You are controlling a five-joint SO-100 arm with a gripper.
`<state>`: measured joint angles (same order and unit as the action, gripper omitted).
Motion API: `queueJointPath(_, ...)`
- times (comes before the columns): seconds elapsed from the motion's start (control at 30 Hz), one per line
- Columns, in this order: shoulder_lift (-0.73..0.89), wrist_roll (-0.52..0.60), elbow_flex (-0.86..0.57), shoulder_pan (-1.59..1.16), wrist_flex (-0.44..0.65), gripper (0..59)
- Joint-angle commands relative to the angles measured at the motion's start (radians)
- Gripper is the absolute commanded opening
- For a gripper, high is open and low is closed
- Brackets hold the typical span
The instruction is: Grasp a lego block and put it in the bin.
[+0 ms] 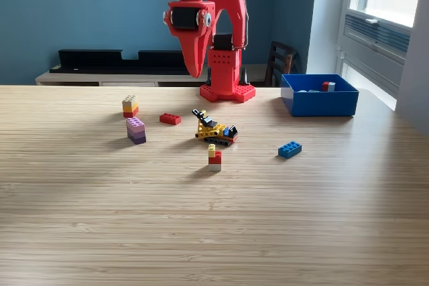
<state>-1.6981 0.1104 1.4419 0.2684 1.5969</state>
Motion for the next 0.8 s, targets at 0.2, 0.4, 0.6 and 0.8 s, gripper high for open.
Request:
queueJointPath(0.2, -0.080, 0.008, -0.025, 0.005, -0.052, 0.1)
queueJointPath(0.4, -0.080, 0.008, 0.041, 0.005, -0.107, 0.1)
queueJointPath(0.6, -0.080, 0.006, 0.067, 0.005, -0.135, 0.1)
queueJointPath(0.8, -0.080, 0.029, 0.112, 0.003, -0.156, 0.1)
